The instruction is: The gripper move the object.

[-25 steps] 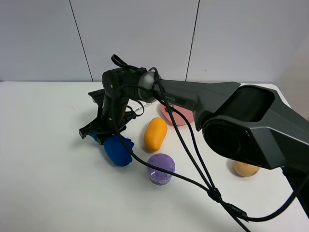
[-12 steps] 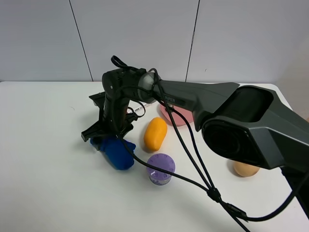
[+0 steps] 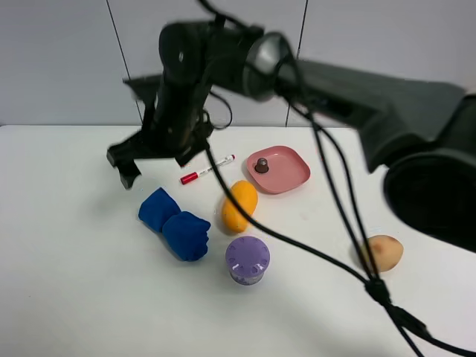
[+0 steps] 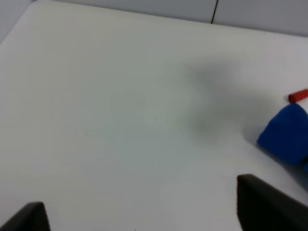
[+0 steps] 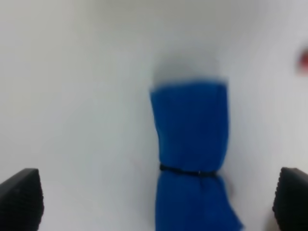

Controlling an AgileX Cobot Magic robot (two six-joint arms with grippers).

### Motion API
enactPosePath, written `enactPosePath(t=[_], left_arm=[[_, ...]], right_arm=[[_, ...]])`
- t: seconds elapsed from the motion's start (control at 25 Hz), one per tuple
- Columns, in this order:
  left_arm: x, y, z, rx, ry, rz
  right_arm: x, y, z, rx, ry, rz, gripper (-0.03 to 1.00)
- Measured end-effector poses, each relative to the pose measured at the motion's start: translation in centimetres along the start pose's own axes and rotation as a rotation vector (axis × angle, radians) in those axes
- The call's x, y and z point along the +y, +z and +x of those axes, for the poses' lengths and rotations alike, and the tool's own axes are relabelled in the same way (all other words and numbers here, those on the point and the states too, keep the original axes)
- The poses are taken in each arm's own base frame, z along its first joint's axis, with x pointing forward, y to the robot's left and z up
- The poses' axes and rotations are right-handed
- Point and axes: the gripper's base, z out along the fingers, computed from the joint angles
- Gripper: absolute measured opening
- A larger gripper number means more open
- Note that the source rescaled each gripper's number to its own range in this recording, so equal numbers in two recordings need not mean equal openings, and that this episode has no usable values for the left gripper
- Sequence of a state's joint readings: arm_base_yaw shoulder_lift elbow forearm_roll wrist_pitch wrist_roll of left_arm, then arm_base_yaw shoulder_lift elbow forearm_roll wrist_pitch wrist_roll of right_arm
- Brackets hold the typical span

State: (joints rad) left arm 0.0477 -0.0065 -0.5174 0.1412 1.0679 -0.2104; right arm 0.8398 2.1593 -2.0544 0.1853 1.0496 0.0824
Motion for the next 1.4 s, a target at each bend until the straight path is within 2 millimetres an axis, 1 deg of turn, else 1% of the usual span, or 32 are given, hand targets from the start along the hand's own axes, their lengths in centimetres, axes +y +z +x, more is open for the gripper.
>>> enactPosePath(t=[0.08,0.12,0.24,0.28,0.36,0.4,0.52,0.64,0.8,0.88,0.96,1.0,1.08,1.16,1.24,1.36,1.4], left_arm=[[0.0,0.0,0.0,0.000,0.000,0.000],[0.0,0.0,0.0,0.000,0.000,0.000],[0.0,0.0,0.0,0.000,0.000,0.000],[0.0,0.0,0.0,0.000,0.000,0.000],[0.0,0.0,0.0,0.000,0.000,0.000],[0.0,0.0,0.0,0.000,0.000,0.000],[0.0,0.0,0.0,0.000,0.000,0.000],[0.0,0.0,0.0,0.000,0.000,0.000],[0.0,0.0,0.0,0.000,0.000,0.000],[0.0,0.0,0.0,0.000,0.000,0.000],[0.0,0.0,0.0,0.000,0.000,0.000],[0.0,0.0,0.0,0.000,0.000,0.000],[0.0,0.0,0.0,0.000,0.000,0.000],[0.0,0.0,0.0,0.000,0.000,0.000],[0.0,0.0,0.0,0.000,0.000,0.000],[0.0,0.0,0.0,0.000,0.000,0.000],[0.0,0.0,0.0,0.000,0.000,0.000]], right_arm=[[0.6,-5.8,-0.7,-0.117,-0.043,0.033,1.00],[0.7,-8.1,-0.9,-0.164,-0.055,0.057,1.00],[0.8,-16.3,-0.5,-0.334,-0.105,0.165,1.00],[0.8,-18.5,-0.2,-0.379,-0.115,0.196,1.00],[0.8,-23.8,1.1,-0.481,-0.131,0.259,1.00],[0.8,-25.9,1.8,-0.514,-0.135,0.281,1.00],[0.7,-32.7,4.9,-0.631,-0.135,0.339,1.00],[0.3,-37.6,8.0,-0.711,-0.130,0.407,1.00],[-0.5,-42.5,11.8,-0.784,-0.147,0.532,1.00],[-1.2,-45.0,14.0,-0.841,-0.123,0.579,1.00],[-2.1,-47.7,16.8,-0.906,-0.060,0.644,1.00],[-2.5,-48.7,18.1,-0.927,-0.020,0.690,1.00],[-2.7,-50.7,21.3,-0.970,0.061,0.779,1.00],[-2.4,-51.7,24.4,-0.984,0.133,0.882,1.00],[-1.3,-51.8,27.5,-1.004,0.181,0.926,1.00],[0.3,-50.3,30.8,-1.001,0.233,0.932,1.00],[0.7,-49.4,31.7,-0.993,0.250,0.927,1.00]])
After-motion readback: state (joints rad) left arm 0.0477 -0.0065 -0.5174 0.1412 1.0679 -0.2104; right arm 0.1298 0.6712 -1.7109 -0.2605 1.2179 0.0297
